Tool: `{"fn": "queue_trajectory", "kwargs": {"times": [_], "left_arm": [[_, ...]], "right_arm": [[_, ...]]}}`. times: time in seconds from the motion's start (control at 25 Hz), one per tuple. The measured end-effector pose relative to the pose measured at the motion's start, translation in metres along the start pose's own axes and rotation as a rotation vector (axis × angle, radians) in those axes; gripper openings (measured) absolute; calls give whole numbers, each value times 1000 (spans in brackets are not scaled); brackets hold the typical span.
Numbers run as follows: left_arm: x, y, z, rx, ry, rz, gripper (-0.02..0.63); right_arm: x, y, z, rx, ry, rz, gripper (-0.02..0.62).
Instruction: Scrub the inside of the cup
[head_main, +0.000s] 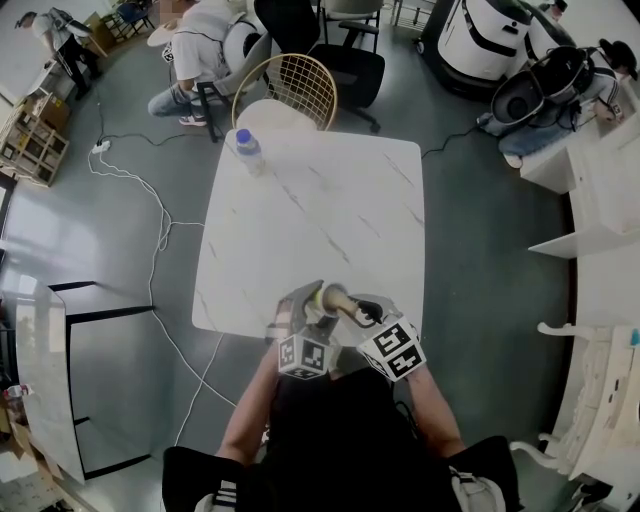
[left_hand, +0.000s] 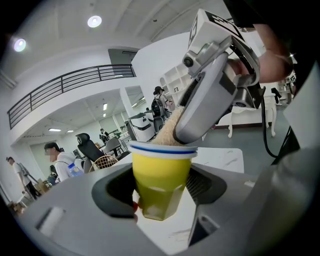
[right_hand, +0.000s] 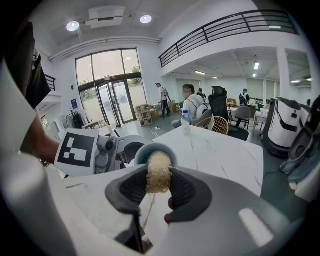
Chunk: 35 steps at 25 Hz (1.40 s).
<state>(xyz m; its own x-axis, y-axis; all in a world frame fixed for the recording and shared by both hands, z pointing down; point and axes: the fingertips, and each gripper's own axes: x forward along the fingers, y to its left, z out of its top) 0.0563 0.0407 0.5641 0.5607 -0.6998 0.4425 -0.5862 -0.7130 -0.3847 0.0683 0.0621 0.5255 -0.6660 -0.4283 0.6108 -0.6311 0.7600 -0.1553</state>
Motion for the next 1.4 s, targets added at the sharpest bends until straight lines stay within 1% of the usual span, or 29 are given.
{"fn": "queue_trajectory", "kwargs": {"times": [0.08, 0.28, 0.48, 0.6, 1.04, 1.16, 1.4], "left_arm": [[-2, 3, 3, 5, 7, -1, 305], [-5, 9, 3, -17, -3, 3, 305], [-3, 12, 1, -30, -7, 5, 305], [-3, 11, -1, -32, -10, 1, 305], [0, 8, -7, -42, -10, -24, 305], [1, 11, -12, -69, -7, -22, 305], [5, 33, -23, -163, -3, -1, 307]], "right_arm": [[2, 2, 3, -4, 0, 2, 107], [5, 10, 12, -24, -14, 18, 107], [5, 14, 10, -38, -13, 30, 107], [5, 14, 7, -28, -6, 33, 107], [7, 0, -2, 2, 9, 1, 107], [8, -1, 2, 1, -3, -13, 107], [7, -12, 20, -4, -68, -49, 107]]}}
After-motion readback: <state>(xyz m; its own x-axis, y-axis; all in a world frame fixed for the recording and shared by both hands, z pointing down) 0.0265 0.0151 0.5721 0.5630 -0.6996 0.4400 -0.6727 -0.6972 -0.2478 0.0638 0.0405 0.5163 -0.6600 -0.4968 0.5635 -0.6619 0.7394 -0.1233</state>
